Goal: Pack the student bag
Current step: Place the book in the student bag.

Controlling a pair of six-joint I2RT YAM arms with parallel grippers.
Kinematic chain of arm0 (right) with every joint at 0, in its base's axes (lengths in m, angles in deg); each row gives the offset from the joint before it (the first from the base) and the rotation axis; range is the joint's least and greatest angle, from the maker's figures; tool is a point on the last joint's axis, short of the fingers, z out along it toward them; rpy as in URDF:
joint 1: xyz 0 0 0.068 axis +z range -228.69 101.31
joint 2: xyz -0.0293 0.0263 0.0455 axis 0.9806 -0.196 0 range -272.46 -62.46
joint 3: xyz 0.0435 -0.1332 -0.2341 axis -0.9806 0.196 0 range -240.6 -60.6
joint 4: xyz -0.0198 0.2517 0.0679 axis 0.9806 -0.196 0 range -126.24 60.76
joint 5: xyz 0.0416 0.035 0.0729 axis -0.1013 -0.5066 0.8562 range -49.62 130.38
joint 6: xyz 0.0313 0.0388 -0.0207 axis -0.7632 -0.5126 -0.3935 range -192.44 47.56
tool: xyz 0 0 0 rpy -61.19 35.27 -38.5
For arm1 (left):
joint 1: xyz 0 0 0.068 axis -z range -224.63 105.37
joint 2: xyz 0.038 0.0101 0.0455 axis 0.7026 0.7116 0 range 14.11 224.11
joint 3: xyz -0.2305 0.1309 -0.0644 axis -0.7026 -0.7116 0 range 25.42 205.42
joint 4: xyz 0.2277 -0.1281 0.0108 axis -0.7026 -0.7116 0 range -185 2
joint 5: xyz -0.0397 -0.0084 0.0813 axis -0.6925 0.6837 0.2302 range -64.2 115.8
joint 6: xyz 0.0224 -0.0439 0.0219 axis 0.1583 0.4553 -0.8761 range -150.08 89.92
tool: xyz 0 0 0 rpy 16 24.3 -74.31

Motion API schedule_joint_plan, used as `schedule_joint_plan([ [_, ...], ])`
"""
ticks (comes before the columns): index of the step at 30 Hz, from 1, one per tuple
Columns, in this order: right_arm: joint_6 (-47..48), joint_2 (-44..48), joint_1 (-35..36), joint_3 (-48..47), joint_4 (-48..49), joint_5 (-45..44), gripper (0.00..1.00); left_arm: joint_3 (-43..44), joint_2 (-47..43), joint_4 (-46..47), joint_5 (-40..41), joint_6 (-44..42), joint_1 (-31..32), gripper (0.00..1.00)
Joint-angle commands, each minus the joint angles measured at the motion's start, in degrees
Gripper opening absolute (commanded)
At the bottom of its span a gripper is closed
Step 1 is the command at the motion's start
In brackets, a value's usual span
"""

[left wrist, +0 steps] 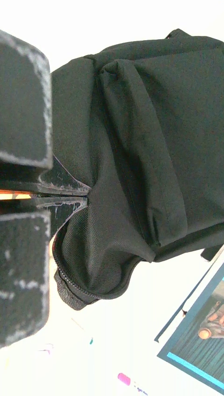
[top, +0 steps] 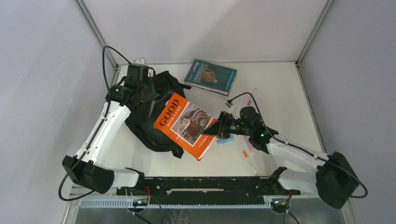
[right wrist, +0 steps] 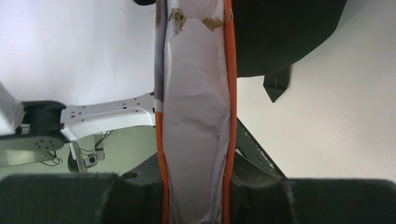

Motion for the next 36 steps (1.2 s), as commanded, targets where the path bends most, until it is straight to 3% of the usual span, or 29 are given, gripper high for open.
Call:
schedule_joint_plan([
  [1, -5.3, -7.3, 5.0, -6.4, 8.7, -3.3, 0.00, 6.6, -0.8, 3.1, -2.0, -0.3, -0.4, 0.00],
  [13, -12.7, -26.6, 5.3, -17.7, 7.2, -8.5, 0.00, 2.0, -5.6, 0.0, 1.6, -1.2, -1.3, 0.00],
  [21, -13.4, -42.9, 1.4, -32.1, 11.8, -5.6, 0.00, -10.1, -11.1, 5.3, -8.3, 2.8, 0.2, 0.00],
  [26, -16.4, -50.4, 3.7, -39.3, 13.3, -8.4, 0.00, -11.1, -9.5, 9.2, -10.4, 1.7, 0.2, 0.00],
  [36, -17.0, -59.9, 9.9, -47.4, 19.6, -14.8, 0.00, -5.3, -7.1, 6.9, -15.1, 0.3, -0.5, 0.00],
])
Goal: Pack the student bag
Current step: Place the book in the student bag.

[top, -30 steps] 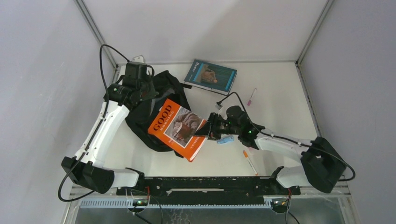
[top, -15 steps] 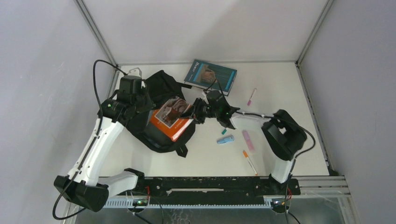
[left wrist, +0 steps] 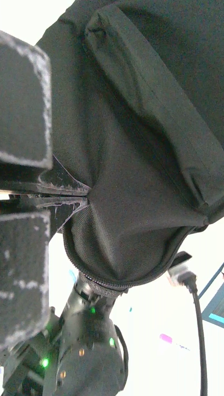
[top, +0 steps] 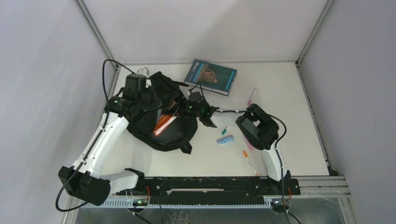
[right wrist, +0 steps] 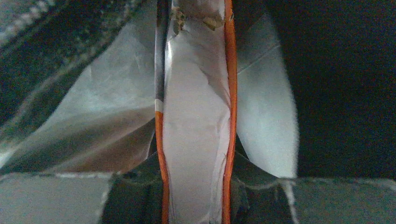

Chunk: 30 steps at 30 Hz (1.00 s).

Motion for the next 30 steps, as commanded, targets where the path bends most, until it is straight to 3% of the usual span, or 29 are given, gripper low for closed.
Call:
schedule_joint_plan([
  [1, -0.1, -3.3, 1.7, -7.1, 6.9, -3.2, 0.00, 5.1, -0.1, 2.0, -3.5, -1.0, -0.1, 0.00],
  [7, 2.1, -9.0, 2.7, -15.6, 3.6, -9.2, 0.00, 4.5, -1.1, 2.4, -5.2, 0.6, -0.2, 0.00],
  [10, 2.8, -11.2, 3.8, -20.1, -0.4, -9.8, 0.09, 4.4, -1.2, 2.6, -4.7, 1.2, -0.2, 0.00],
  [16, 5.6, -8.0, 4.5, -16.3, -1.9, -9.5, 0.64, 2.1, -1.5, 3.4, -2.5, 2.5, -1.2, 0.00],
  [21, 5.8, -0.5, 5.4, -5.8, -1.6, -9.0, 0.94, 0.6, -0.9, 5.0, -1.7, 2.7, -1.7, 0.00],
  [24, 9.3, 2.1, 6.1, -4.3, -5.0, -10.3, 0.99, -0.1, 0.1, 5.3, -0.3, 2.8, -1.9, 0.00],
  [30, 10.2, 4.1, 6.1, -3.3, -8.4, -6.9, 1.00, -0.6, 0.0, 5.7, 0.4, 1.9, -2.5, 0.00],
])
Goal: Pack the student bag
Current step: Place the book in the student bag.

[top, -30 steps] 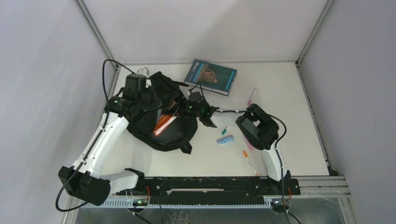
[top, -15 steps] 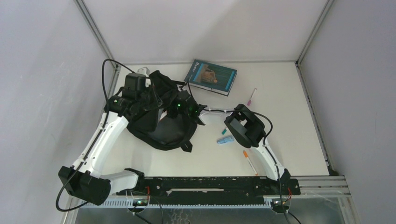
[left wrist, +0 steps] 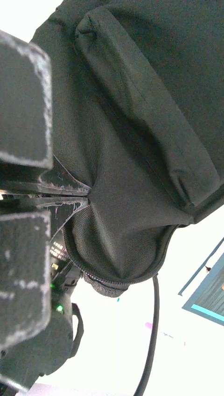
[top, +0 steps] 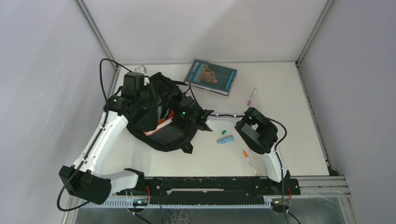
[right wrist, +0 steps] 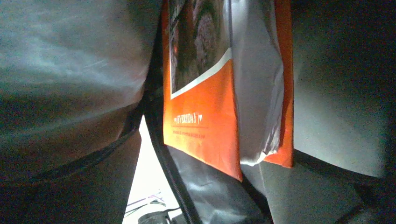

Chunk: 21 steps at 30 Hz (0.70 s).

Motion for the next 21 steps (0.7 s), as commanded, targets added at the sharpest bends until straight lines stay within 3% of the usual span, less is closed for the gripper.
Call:
schedule_joint_plan([
  [1, 2.8, 5.5, 0.3, 0.6, -1.4, 2.6, 1.00, -1.1, -0.8, 3.7, 1.4, -0.2, -1.3, 0.00],
  [9, 8.9, 11.3, 0.4, 1.4, -13.0, 5.8, 1.00, -1.7, -0.8, 4.3, 0.5, -1.2, -4.3, 0.00],
  [13, 13.9, 19.3, 0.5, 5.5, -12.3, 6.8, 1.00, -2.3, -0.8, 4.5, -0.1, -1.7, -5.2, 0.00],
  [21, 26.3, 39.8, -3.4, 11.6, -20.7, -10.2, 0.99, -7.1, -1.0, 6.7, -5.3, -3.1, -5.5, 0.00],
])
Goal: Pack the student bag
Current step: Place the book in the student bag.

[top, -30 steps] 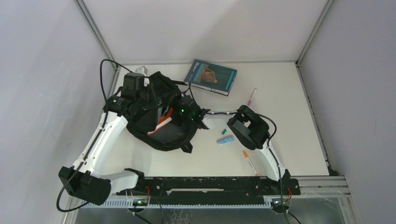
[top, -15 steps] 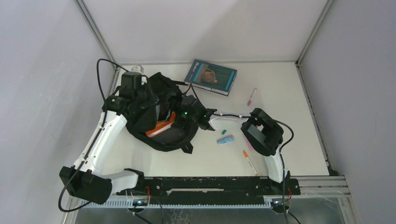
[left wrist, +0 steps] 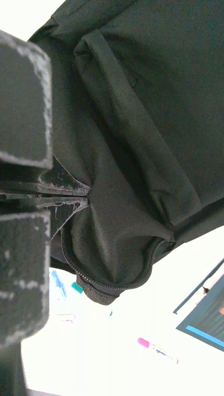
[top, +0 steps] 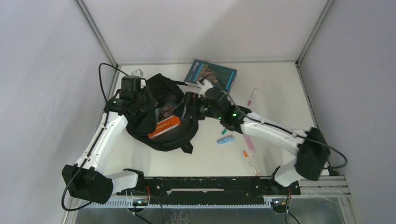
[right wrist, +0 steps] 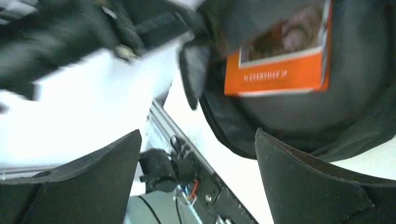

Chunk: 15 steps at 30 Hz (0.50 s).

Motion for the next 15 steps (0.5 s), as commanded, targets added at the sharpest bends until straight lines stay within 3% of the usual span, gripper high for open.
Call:
schedule_joint_plan([
  [1, 8.1, 10.5, -4.3, 3.7, -2.5, -12.2, 0.99, -3.5, -1.2, 4.0, -4.4, -2.4, -0.5, 0.00],
  [6, 3.9, 11.0, -19.9, 9.7, -2.8, -12.3, 0.98, -7.2, -1.4, 4.7, -6.9, -4.1, -0.4, 0.00],
  [7, 3.0, 10.1, -22.7, 10.4, -2.2, -12.0, 0.97, -7.8, -1.3, 4.6, -8.2, -4.2, -0.4, 0.05],
  [9, 2.4, 7.2, -27.1, 10.7, 0.0, -10.6, 0.96, -7.4, -1.2, 3.9, -10.8, -4.5, -0.4, 0.45],
  [11, 1.3, 3.5, -30.6, 10.2, 2.6, -8.2, 0.97, -5.8, -2.2, 2.7, -11.5, -5.2, -0.3, 0.73],
  [13, 0.4, -1.5, -33.4, 7.9, 4.7, -5.8, 0.97, -3.5, -4.3, 1.1, -9.8, -6.2, -0.3, 0.93],
  [15, -0.1, -7.1, -35.0, 3.5, 3.9, -4.1, 0.95, -1.4, -6.6, -0.1, -7.0, -6.8, -0.3, 0.97],
])
